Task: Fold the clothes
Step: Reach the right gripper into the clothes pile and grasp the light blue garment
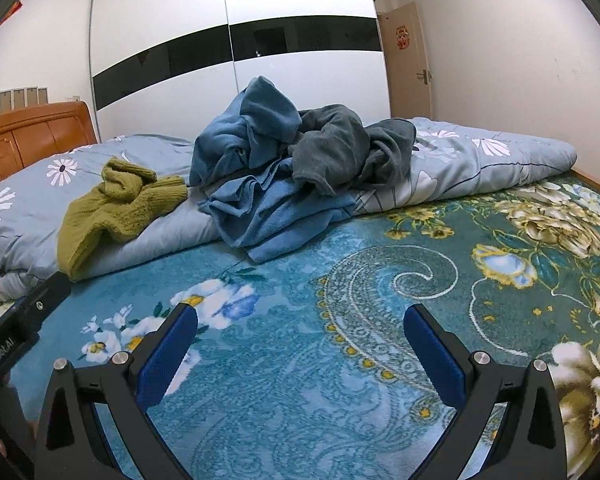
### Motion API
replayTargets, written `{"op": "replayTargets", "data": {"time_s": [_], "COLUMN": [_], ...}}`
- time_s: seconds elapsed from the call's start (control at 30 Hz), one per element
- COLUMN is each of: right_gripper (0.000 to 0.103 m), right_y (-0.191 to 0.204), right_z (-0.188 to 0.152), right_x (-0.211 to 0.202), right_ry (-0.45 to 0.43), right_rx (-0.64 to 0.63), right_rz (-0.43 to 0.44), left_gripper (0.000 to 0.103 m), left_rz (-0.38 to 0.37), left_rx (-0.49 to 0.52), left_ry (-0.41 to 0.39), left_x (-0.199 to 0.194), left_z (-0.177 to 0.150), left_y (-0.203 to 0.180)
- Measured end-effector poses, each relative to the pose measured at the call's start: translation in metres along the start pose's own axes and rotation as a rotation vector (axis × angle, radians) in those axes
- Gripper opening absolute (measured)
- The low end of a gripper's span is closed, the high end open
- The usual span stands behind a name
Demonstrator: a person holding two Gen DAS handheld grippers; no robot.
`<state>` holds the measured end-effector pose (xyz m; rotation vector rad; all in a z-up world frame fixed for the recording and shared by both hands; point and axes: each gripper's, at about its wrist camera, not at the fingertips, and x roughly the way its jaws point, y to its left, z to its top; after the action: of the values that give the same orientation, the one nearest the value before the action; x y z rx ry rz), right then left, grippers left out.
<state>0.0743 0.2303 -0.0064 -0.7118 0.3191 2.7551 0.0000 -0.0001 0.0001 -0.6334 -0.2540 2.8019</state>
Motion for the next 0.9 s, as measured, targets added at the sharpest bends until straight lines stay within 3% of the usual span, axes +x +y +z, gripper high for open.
{"op": "replayTargets", "data": {"time_s": [0.2, 0.4, 0.5, 0.7, 0.8, 0.9], "right_gripper": [0.103, 0.103, 0.103, 0.103, 0.103, 0.101], "right_y": [-0.004, -0.014, -0.002, 0.034, 0.051, 0.062], "right_z": [0.0, 0.012, 0.056, 0.188, 0.229, 0.246], "right_x": [0.004, 0.026, 0.043, 0.103, 0.144, 0.175], "right_ry": [0.027, 0.128, 0.113, 0.051, 0.081, 0.1], "right_rx": [0.018, 0.064, -0.04, -0.102, -0.103, -0.072], "right_rz": [0.005, 0.019, -0.009, 0.011, -0.033, -0.074], "left_gripper": [0.103, 0.103, 0.103, 0.103, 0.103, 0.103], "left_rz": [0.011, 0.076, 0.092, 0.085, 0.08, 0.052], "left_rx": [-0.03, -0.002, 0.025, 0.022, 0.007, -0.037], "left_ry": [-0.06, -0.091, -0.083, -0.008, 0.003, 0.013], "left_x": [-0.003, -0.014, -0.018, -0.011, -0.01, -0.007], "left_z": [0.006, 0.019, 0.022, 0.018, 0.015, 0.013], "left_y": [0.013, 0.028, 0.033, 0.029, 0.03, 0.036]}}
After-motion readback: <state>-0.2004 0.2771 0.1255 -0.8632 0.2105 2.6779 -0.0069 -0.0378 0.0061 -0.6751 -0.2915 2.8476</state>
